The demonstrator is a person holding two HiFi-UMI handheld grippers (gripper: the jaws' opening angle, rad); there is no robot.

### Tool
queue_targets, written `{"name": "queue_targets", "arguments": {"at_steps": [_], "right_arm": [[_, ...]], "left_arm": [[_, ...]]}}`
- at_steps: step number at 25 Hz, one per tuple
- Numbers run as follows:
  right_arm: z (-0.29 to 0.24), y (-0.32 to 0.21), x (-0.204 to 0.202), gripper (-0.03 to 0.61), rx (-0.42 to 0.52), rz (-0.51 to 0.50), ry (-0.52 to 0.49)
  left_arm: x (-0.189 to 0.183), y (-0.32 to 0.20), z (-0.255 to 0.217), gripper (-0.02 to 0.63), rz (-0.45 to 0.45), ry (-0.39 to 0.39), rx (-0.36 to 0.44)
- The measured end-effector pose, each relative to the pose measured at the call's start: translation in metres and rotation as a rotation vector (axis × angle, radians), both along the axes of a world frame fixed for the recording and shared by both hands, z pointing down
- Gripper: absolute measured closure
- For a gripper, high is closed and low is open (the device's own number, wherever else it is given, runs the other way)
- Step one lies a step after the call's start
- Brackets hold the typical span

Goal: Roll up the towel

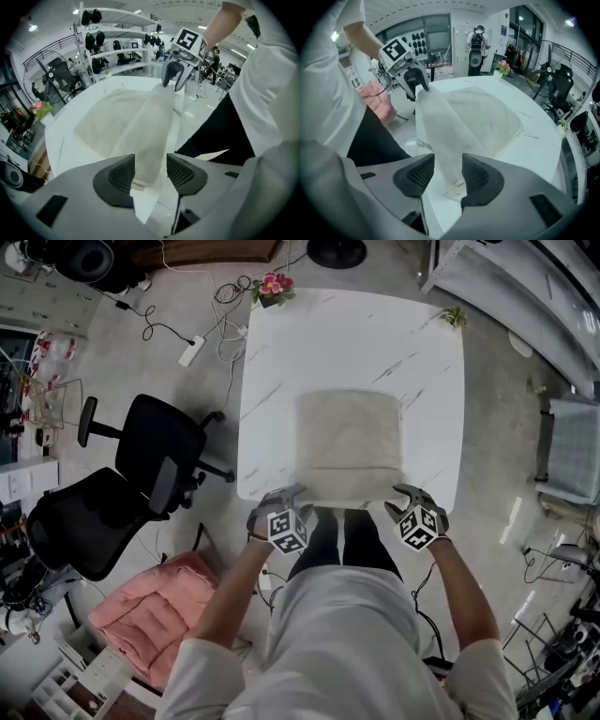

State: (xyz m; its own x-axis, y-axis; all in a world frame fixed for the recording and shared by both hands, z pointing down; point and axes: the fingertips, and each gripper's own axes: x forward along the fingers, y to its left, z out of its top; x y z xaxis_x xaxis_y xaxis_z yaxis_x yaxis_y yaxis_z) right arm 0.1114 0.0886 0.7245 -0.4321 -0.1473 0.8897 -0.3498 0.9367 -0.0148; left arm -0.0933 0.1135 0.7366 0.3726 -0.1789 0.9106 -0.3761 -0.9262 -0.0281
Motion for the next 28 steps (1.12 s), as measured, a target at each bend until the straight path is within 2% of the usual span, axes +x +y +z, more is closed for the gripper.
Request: {"name": "queue_targets", "arguments": {"at_steps": [7,9,11,13,19,22,25,28], "right_arm": [[0.037,-0.005,0.009,0.384,0.080,-0.023,0.086],[0.042,-0.006,0.008,0.422,0.106,-0.035,0.100],[0.039,-0.006,0.007,0.460,0.116,-0.034,0.097],[0.036,-0.001,0.007,0.489,0.105,-0.035,0.087],[0.031,0.032,0.010,0.495,0.012,-0.054,0.075],[0.031,0.051,0.010,0.495,-0.079,-0.061,0.061],[0.028,0.060,0.013,0.494,-0.167,-0.015,0.022],[0.024,0.057,0.013,0.494,-0.215,-0.008,0.011]], "left_arm": [[-0.006,-0.012,0.031,0.420,-0.033,-0.041,0.055],[-0.005,-0.013,0.033,0.442,-0.019,-0.045,0.059],[-0.005,-0.012,0.030,0.510,-0.009,-0.043,0.064],[-0.006,-0.006,0.028,0.532,-0.002,-0.036,0.056],[-0.006,0.030,0.023,0.538,0.046,-0.019,-0.052],[-0.005,0.052,0.020,0.538,0.071,-0.006,-0.135],[-0.003,0.064,0.019,0.538,0.053,0.011,-0.206],[-0.004,0.060,0.019,0.537,0.050,0.005,-0.237]]}}
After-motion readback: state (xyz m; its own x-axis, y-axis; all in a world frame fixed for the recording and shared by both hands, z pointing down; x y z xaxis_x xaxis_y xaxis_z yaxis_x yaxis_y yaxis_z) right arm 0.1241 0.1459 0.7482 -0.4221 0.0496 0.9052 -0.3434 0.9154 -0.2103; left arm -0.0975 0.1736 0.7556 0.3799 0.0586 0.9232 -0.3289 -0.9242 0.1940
